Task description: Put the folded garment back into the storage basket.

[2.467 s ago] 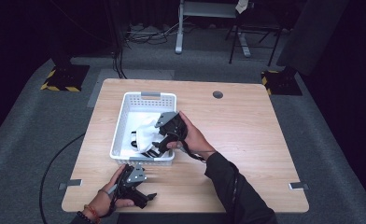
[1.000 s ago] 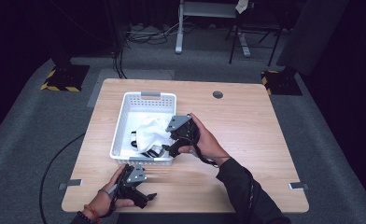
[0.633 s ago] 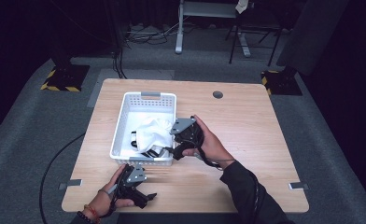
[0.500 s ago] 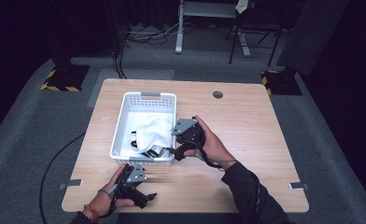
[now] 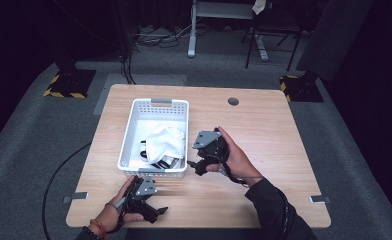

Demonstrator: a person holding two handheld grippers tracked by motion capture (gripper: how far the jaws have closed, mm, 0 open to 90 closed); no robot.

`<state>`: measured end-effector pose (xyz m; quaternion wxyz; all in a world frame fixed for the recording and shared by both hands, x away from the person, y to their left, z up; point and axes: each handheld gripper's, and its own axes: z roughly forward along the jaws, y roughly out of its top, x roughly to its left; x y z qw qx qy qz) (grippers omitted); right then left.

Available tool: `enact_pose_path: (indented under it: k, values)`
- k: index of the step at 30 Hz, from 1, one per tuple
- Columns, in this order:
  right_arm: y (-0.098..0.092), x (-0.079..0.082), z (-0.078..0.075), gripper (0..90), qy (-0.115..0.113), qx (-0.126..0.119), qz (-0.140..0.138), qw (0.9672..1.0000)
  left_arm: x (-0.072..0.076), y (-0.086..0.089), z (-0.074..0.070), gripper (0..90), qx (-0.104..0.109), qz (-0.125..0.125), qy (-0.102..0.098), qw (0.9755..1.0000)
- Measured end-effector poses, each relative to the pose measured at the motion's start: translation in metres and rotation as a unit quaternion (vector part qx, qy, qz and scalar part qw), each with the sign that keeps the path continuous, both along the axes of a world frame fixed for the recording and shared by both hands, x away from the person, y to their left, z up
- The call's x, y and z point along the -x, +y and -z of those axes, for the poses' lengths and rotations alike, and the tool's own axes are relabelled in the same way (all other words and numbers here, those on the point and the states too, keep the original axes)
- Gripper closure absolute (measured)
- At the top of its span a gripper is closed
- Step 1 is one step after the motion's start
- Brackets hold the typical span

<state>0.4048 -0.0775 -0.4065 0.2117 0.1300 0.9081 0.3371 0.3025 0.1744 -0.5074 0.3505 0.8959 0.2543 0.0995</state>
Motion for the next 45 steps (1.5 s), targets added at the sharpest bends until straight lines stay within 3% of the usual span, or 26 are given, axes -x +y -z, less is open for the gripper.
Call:
enact_pose_path:
  k: [24, 45]
  values:
    - [-0.036, 0.010, 0.002, 2.6, -0.016, 0.006, 0.020, 0.9997, 0.000, 0.000, 0.000, 0.3, 0.000, 0.001, 0.000, 1.0000]
    - [-0.064, 0.023, 0.008, 2.7, -0.016, 0.016, 0.035, 0.9991, 0.000, 0.000, 0.000, 0.3, 0.000, 0.001, 0.000, 1.0000]
